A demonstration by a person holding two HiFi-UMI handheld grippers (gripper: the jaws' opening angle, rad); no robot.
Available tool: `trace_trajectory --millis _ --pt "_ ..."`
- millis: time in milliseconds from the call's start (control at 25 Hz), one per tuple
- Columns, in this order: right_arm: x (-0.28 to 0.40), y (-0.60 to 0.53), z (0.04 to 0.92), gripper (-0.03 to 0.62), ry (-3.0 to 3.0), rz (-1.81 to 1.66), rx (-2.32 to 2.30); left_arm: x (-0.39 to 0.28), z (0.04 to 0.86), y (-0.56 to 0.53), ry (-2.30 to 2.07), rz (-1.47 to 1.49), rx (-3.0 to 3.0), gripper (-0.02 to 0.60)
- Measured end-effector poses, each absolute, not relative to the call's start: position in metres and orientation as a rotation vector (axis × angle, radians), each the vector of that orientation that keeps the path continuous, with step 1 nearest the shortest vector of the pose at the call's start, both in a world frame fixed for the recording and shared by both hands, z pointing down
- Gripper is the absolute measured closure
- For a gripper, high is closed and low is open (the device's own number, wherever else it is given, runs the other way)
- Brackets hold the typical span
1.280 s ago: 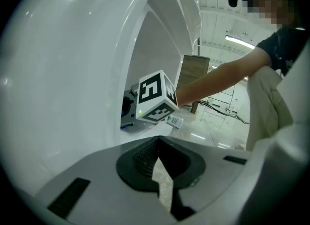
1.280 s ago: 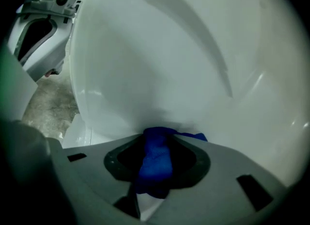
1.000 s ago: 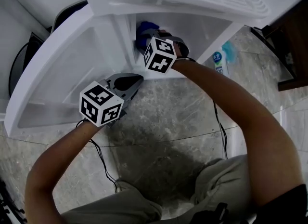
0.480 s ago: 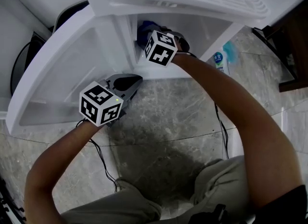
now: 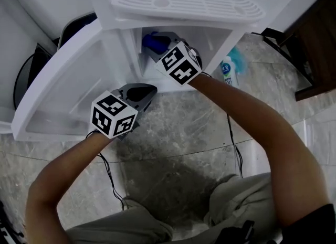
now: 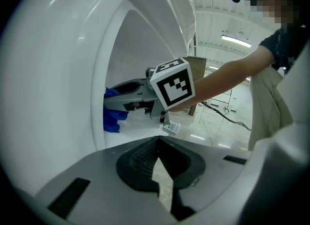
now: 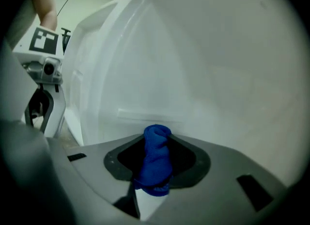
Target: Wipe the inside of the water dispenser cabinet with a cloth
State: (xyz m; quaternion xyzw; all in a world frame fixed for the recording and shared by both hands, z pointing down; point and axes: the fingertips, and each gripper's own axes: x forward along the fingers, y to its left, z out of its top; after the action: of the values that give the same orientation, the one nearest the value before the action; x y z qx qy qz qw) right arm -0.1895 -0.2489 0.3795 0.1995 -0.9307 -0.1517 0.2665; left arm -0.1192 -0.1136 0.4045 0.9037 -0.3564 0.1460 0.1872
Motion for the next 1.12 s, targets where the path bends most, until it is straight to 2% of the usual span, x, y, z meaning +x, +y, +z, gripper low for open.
trace_trajectory --millis 400,840,1120 --pt "-0.171 -0.259 0.264 0.476 -2.976 -0.11 1.104 -0.112 0.399 -0.122 -1.024 0.385 2.522 0.574" --pt "-0.197 -0.285 0.221 0.485 -3.127 -0.168 1.321 -0.119 0.411 -0.1 -0.987 0.435 2.504 0.574" --pt "-0.2 -0.31 0.223 0.485 -3.11 -0.174 1.363 -0.136 0.408 -0.097 -1.026 0.416 2.486 0.574"
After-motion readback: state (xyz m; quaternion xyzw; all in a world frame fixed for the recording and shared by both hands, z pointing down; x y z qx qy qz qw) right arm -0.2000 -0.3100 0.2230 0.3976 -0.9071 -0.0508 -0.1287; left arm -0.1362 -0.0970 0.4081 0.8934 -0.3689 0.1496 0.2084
